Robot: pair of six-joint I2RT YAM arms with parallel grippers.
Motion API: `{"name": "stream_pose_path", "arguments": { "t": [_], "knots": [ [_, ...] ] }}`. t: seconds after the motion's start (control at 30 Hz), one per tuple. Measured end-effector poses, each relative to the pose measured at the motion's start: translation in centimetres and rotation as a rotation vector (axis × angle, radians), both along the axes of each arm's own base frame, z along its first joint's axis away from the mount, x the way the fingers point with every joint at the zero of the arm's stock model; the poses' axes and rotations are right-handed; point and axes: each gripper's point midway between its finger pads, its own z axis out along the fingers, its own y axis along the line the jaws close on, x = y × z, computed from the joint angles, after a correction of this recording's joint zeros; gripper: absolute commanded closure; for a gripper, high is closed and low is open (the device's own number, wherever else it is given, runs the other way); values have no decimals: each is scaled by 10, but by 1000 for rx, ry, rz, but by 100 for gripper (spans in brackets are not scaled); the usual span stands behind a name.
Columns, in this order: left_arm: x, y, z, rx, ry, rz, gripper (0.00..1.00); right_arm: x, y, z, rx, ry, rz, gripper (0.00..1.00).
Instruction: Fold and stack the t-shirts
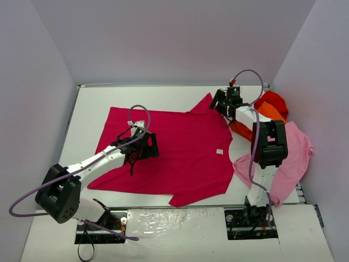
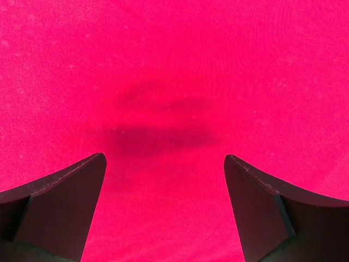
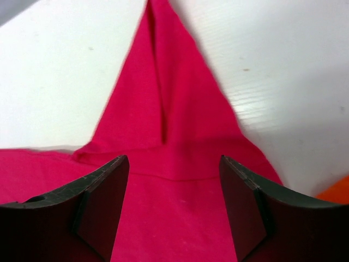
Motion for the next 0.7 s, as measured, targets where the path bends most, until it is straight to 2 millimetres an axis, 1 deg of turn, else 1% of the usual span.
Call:
{"name": "stream_pose_path", "arguments": {
  "t": [0.13, 0.2, 0.27, 0.37, 0.5, 0.7],
  "knots": [
    [0, 0, 0, -1, 1, 1, 12, 4, 23, 13, 118, -35, 59, 36],
    [-1, 0, 0, -1, 1, 1, 12, 10, 34, 20, 184, -61, 88, 36],
    [-2, 1, -2, 1, 4, 1, 12, 16, 44, 22, 235, -75, 108, 36],
    [-6, 4, -4, 9, 10, 3, 12, 22, 52, 16, 281, -70, 124, 36],
    [-7, 6, -5, 15, 13, 4, 13, 20, 57, 2, 316, -33, 130, 36],
    [-7, 5, -6, 14, 14, 4, 13, 20, 61, -4, 340, -20, 133, 36]
  ]
}}
